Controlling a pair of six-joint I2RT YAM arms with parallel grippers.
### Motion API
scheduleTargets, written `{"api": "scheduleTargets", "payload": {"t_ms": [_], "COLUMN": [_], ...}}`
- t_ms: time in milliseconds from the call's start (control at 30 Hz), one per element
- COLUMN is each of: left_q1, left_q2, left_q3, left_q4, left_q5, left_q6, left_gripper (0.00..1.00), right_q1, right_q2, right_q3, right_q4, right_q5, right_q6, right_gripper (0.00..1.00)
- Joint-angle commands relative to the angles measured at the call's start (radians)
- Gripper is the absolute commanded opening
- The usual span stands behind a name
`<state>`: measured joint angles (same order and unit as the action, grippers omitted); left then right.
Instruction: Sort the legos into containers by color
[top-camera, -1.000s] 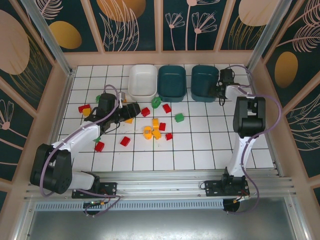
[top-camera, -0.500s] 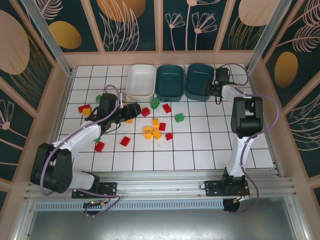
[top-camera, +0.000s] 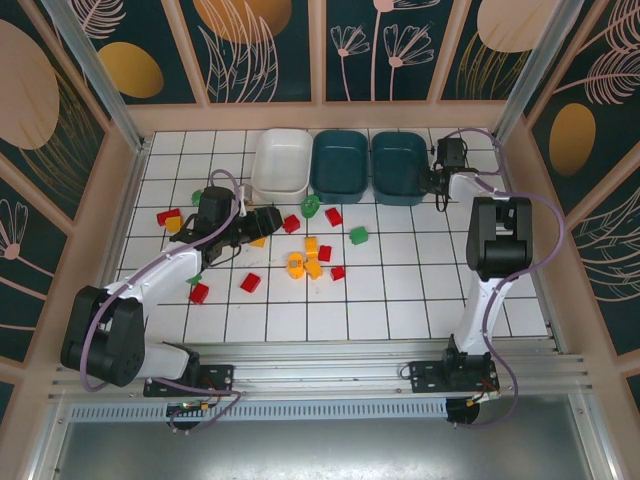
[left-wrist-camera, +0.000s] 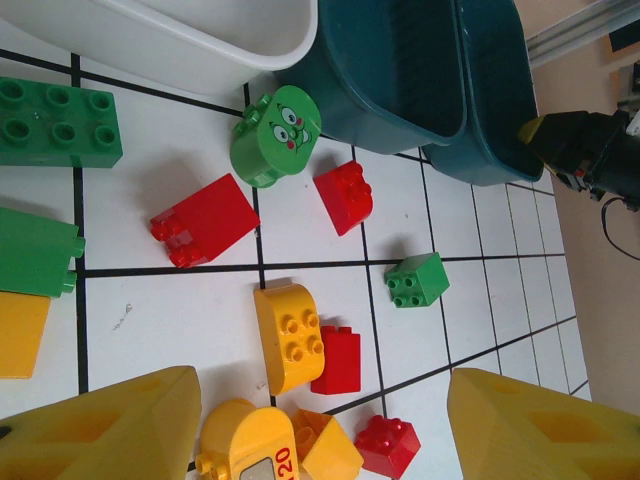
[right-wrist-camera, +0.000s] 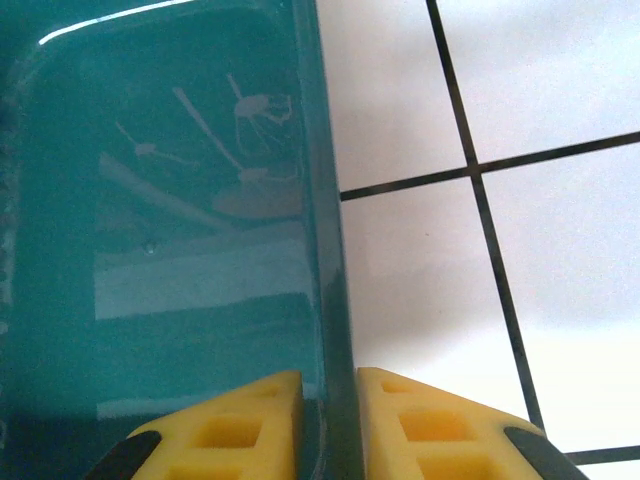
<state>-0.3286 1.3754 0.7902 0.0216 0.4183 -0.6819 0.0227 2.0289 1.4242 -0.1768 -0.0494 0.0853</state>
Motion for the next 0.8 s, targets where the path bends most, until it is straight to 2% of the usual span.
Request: {"api": "scheduleTargets", "payload": {"t_ms": [0, 233, 333, 433, 567, 700, 767], "left_q1": [-0.007, -0.008, -0.008, -0.008, -0.009, -0.009, -0.009], "left_q2": [-0.011, -0.021, -0.025, -0.038, -0.061, -0.106, -0.139], "left_q3": [0.003, 0.006, 0.007, 0.008, 0.008, -0.009, -0.027], "left_q4": [-0.006, -0.012, -0.02, -0.025, -0.03, -0.044, -0.07], "left_q5": [-0.003, -0.002, -0.005, -0.018, -0.062, -0.165, -0.266], "left_q6": [0.01, 0.01, 0.016, 0.016, 0.009, -0.017, -0.044], "left_gripper": [0.66, 0.66, 0.66, 0.66, 0.68, 0.71, 0.75], "right_q1": [0.022, 0.043, 0.034, 0.025, 0.037, 0.116, 0.207], "right_q2": [-0.046, -0.027, -0.045, -0.097, -0.185, -0.309, -0.377], "right_q3": [-0.005, 0.006, 0.007, 0.001, 0.003, -0.069, -0.148], "right_q4": [0.018, 0.014, 0.002, -0.002, -0.025, -0.047, -0.051], "right_q5": [0.006, 0.018, 0.056, 0.06, 0.115, 0.17, 0.193], "right_q6": [0.012, 0.021, 0.023, 0.039, 0.056, 0.079, 0.063], "right_gripper": [0.22, 0.23, 0.33, 0.49, 0.59, 0.65, 0.69]}}
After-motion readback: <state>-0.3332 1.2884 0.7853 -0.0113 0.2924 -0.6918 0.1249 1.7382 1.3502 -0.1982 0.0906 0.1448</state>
